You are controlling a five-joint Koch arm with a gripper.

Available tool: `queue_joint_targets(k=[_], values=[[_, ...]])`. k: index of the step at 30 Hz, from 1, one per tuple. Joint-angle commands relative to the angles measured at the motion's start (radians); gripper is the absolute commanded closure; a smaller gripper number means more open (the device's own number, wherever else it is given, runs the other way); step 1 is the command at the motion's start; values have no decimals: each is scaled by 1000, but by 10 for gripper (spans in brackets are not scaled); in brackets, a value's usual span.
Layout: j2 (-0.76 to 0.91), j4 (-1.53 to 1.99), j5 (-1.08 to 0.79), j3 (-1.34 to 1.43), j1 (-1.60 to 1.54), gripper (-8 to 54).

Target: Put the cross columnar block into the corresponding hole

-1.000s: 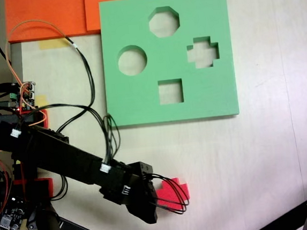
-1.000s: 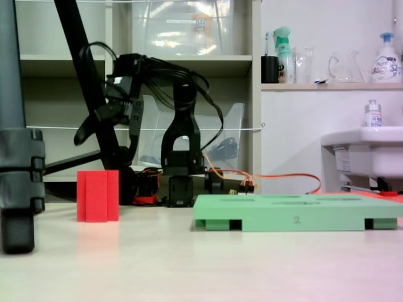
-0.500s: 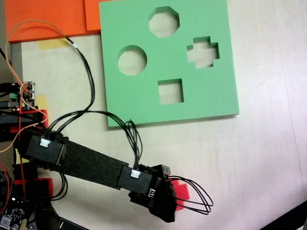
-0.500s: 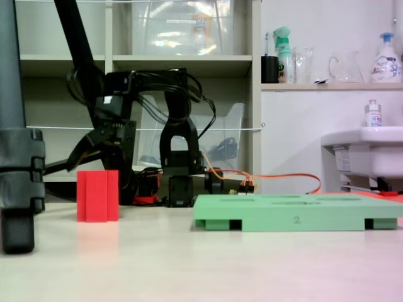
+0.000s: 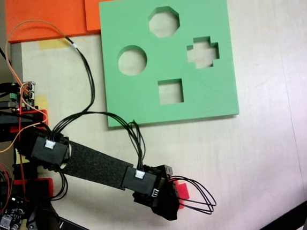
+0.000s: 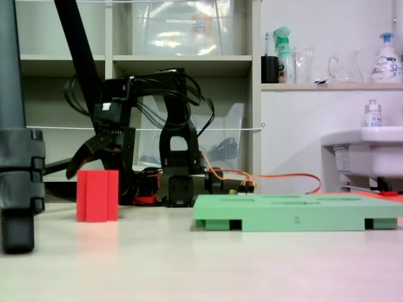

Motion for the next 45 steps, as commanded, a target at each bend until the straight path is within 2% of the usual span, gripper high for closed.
queue_joint_targets(k=[1, 5, 7, 9, 18, 23, 37, 40, 45], values=[[-9, -38, 17, -43, -9, 134], [-25, -20, 17, -18, 14, 147], [-25, -11, 25, -2, 38, 239], [-43, 5, 57, 0, 40, 271], [-43, 109, 163, -6, 28, 270], [-8, 291, 218, -121, -6, 270], [209, 453, 330, -169, -186, 271], [261, 505, 422, -229, -296, 271], [314, 517, 769, -239, -614, 271]])
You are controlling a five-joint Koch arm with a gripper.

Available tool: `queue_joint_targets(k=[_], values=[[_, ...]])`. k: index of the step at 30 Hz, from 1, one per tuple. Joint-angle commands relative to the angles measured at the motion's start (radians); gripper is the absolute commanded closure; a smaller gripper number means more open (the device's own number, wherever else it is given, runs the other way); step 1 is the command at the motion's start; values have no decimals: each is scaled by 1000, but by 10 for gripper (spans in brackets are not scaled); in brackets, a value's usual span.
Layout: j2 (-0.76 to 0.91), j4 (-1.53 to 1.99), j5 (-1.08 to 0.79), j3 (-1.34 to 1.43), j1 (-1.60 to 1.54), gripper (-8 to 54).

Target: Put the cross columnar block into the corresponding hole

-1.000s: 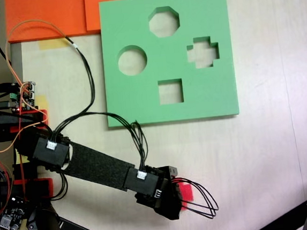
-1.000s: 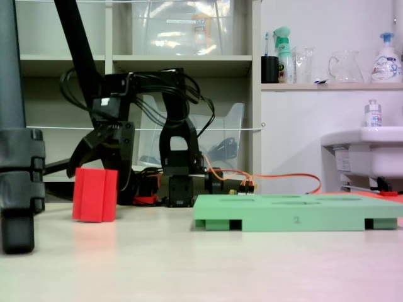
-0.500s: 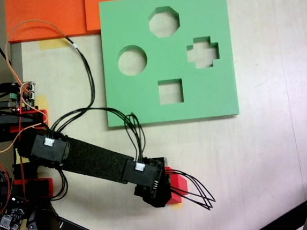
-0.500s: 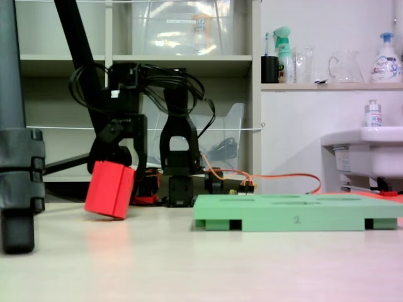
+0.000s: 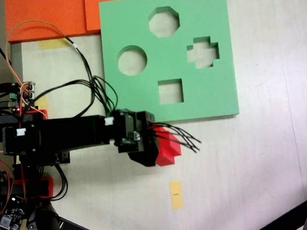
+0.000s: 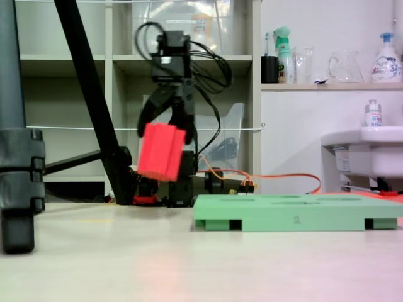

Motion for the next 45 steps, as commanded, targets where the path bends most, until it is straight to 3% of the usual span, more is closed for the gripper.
queue_joint_targets(k=[1, 7, 23, 45], values=[[48, 64, 210, -58, -153, 271], [40, -81, 492, -63, -430, 271], [-135, -641, 699, -81, -454, 271], [-298, -670, 609, -272, -454, 268]])
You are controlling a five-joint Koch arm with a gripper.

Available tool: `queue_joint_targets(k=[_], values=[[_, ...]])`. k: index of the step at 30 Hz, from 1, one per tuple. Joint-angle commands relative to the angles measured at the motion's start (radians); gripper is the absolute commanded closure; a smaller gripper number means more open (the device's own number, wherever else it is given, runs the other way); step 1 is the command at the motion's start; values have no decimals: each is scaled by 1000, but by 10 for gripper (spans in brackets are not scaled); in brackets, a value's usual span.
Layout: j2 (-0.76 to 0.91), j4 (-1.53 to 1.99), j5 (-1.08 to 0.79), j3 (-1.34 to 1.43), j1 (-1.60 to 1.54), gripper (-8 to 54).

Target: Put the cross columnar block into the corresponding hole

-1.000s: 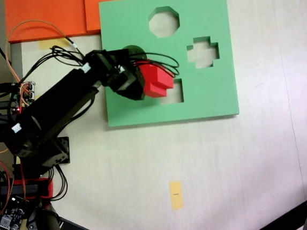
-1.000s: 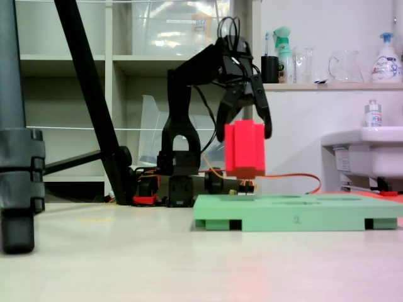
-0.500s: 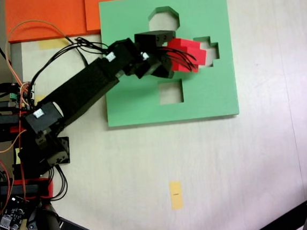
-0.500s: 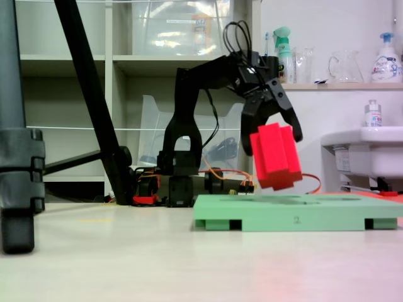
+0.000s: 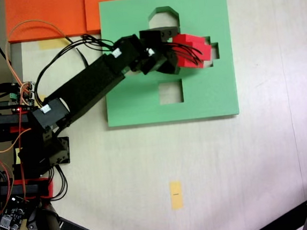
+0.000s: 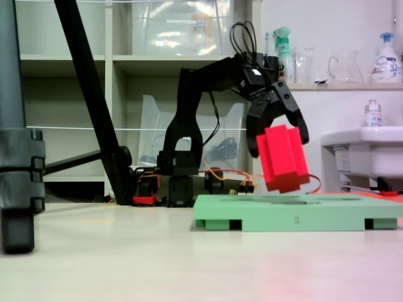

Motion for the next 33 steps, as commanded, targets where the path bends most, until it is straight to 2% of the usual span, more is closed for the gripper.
queue_joint_targets(k=[1, 7, 13, 33], values=[[23, -63, -41, -100, -2, 268], [8, -61, -161, -103, 20, 258], [-26, -61, -163, -123, 5, 258], [17, 195, -124, -121, -34, 258]])
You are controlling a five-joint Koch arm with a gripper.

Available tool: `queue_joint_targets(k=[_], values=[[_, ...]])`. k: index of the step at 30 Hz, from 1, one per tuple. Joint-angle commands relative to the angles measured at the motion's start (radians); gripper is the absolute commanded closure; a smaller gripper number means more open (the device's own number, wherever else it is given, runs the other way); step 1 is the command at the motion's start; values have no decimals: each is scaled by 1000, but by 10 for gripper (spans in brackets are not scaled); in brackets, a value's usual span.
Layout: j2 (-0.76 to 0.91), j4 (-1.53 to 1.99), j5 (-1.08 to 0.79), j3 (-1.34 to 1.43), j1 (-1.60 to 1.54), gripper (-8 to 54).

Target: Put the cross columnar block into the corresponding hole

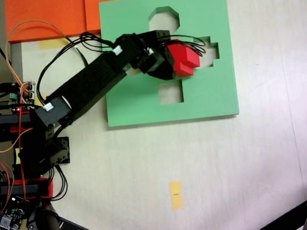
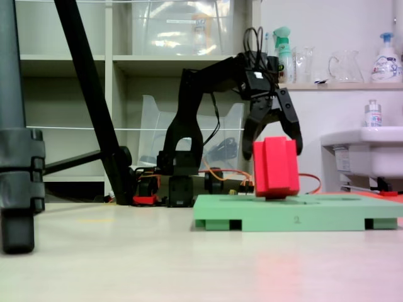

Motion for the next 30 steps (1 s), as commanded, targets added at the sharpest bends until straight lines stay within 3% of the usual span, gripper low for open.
queue_joint_targets(k=[1, 14, 27, 30], values=[[29, 3, 23, -67, -18, 258], [-259, -11, 8, -270, 2, 211], [-298, -8, -107, -445, 35, 210], [-298, -8, -112, -454, 43, 186]])
